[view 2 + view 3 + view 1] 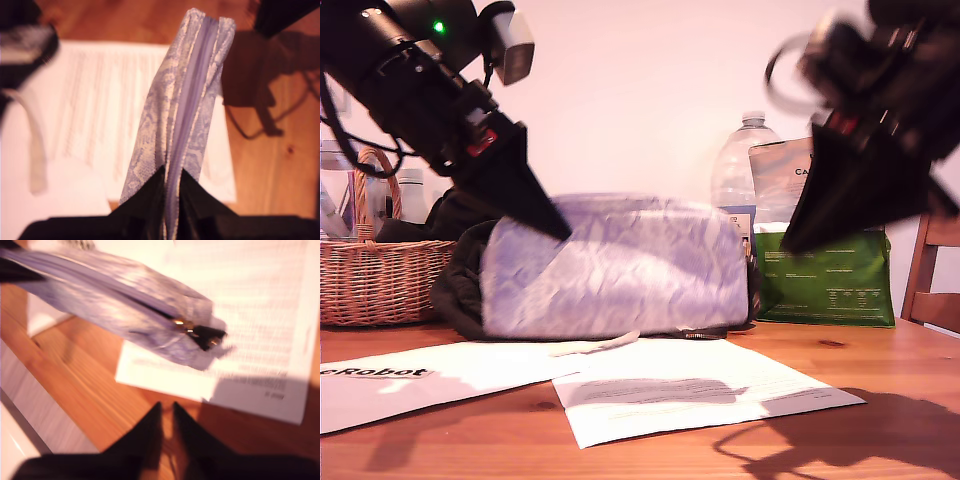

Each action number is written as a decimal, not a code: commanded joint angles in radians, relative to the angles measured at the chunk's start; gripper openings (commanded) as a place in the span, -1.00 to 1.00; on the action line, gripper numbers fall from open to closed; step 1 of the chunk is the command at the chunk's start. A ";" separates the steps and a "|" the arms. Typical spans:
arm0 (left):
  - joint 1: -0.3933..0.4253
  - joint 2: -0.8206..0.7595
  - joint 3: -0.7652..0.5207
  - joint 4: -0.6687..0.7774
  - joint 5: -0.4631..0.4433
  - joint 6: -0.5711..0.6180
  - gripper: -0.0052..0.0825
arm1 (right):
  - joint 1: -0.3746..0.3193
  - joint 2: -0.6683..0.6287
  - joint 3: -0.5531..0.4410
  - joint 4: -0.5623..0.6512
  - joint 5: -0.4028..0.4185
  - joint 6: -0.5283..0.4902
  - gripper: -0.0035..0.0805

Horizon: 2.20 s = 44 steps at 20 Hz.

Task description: Open the zipper in the zip bag in front of you

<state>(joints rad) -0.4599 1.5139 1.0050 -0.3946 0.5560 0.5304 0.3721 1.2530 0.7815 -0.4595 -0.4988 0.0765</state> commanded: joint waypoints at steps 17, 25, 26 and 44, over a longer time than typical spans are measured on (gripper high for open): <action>-0.067 0.180 0.005 0.122 -0.040 -0.007 -0.74 | -0.035 -0.045 0.019 -0.013 -0.004 -0.006 -0.95; -0.067 0.146 0.005 0.093 -0.041 0.005 -0.01 | -0.035 -0.045 0.019 -0.009 -0.004 -0.006 -0.95; -0.067 0.131 0.005 0.087 -0.041 0.006 -0.01 | -0.035 -0.045 0.019 -0.007 -0.004 -0.006 -0.95; -0.048 -0.093 0.000 0.113 -0.148 -0.200 -0.93 | -0.032 -0.070 0.017 0.267 0.284 -0.079 -0.95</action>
<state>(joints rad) -0.5144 1.4338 1.0061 -0.3031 0.4137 0.3435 0.3401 1.2076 0.7876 -0.2081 -0.2234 0.0010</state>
